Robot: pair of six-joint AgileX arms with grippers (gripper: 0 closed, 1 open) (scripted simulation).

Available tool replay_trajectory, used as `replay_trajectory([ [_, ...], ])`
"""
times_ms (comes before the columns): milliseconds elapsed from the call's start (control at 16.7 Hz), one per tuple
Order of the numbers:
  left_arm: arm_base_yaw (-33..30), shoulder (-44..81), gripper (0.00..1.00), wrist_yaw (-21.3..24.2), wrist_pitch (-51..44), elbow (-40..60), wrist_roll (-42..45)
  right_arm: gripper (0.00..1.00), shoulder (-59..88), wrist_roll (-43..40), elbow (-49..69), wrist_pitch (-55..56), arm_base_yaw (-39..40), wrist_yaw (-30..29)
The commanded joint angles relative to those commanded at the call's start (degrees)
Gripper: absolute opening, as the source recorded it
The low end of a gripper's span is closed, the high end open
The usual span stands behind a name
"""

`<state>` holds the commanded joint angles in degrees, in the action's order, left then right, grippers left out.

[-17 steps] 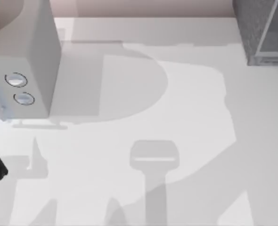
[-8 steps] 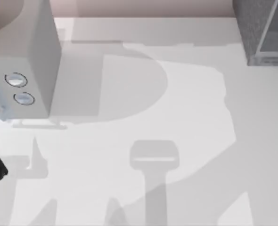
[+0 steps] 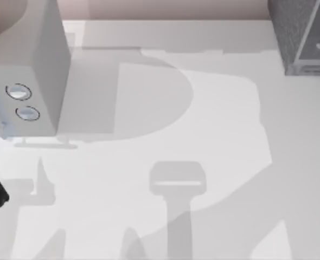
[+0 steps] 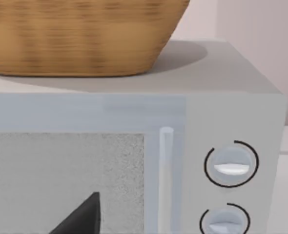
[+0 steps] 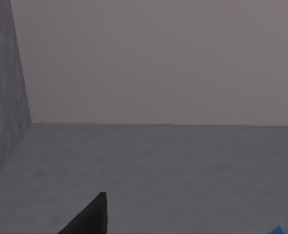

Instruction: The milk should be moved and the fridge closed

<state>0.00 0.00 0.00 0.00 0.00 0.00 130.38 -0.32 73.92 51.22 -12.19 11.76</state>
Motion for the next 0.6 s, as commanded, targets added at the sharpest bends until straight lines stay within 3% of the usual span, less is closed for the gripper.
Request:
replay_trajectory([
  [300, 0.0, 0.0, 1.0, 0.0, 0.0, 0.0, 0.0, 1.0, -1.77, 0.71, -1.24, -1.06, 0.18, -0.22],
  [600, 0.0, 0.0, 1.0, 0.0, 0.0, 0.0, 0.0, 1.0, -16.71, 3.01, -10.1, -8.89, 0.29, -2.36],
])
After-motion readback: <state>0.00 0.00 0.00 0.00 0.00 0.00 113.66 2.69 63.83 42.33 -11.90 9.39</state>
